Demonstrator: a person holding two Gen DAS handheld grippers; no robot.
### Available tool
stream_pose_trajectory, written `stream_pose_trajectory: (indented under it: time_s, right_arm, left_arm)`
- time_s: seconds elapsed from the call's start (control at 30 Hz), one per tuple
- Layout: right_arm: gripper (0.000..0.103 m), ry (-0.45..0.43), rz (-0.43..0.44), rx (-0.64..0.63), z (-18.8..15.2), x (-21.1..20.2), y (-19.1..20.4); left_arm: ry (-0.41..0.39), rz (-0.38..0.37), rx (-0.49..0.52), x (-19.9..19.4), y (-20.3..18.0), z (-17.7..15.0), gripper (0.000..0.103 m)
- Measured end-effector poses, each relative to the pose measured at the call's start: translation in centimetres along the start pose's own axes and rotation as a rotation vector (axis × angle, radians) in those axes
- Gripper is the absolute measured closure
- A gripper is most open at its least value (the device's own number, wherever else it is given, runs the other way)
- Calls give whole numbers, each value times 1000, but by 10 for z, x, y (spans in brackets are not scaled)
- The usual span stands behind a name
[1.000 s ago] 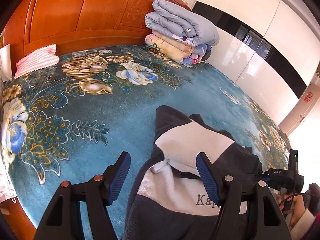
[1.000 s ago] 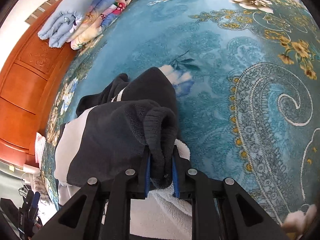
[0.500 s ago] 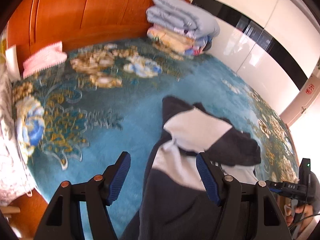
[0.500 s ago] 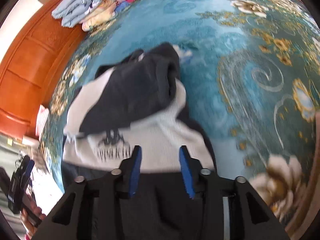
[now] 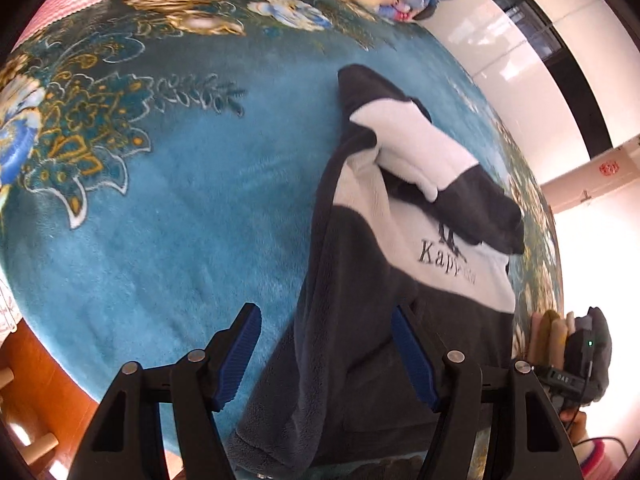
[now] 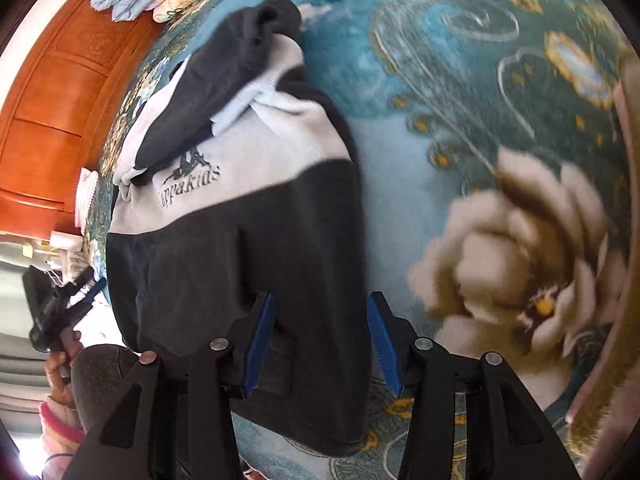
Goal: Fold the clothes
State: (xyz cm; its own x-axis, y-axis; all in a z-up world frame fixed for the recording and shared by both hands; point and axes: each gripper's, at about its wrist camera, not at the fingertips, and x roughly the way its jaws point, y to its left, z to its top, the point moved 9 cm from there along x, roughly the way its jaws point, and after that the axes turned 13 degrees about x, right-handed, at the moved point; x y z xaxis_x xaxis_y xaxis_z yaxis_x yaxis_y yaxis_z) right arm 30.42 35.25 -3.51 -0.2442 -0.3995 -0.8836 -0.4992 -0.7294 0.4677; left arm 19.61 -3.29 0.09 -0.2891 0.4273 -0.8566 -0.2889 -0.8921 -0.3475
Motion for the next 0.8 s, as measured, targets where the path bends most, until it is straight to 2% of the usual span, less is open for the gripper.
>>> stream_pose_trajectory:
  time_s: [0.13, 0.3, 0.37, 0.47, 0.53, 0.6, 0.63, 0.67, 0.8]
  right_arm:
    - [54, 22, 49, 52, -4, 12, -10]
    - [54, 48, 142, 96, -17, 11, -14]
    - [54, 59, 179, 113, -22, 10, -16]
    - [54, 74, 235, 139, -29, 9, -18]
    - [54, 88, 256, 131, -38, 11, -16]
    - [56, 84, 273, 132, -41, 12, -13]
    - [69, 80, 279, 139, -42, 12, -12]
    - [93, 78, 284, 146, -42, 12, -11]
    - [94, 51, 355, 181, -38, -6, 7]
  left_arm:
    - [85, -34, 26, 19, -2, -15, 34]
    - [173, -24, 113, 37, -11, -23, 55]
    - [194, -12, 136, 41, -11, -28, 60]
    - [187, -30, 120, 42, -9, -32, 65]
    - [181, -47, 97, 40, -9, -34, 74]
    - [182, -56, 85, 38, -9, -36, 91]
    - [172, -63, 73, 35, -10, -36, 92]
    - [161, -64, 64, 33, -11, -35, 93]
    - [114, -77, 31, 18, -18, -20, 95]
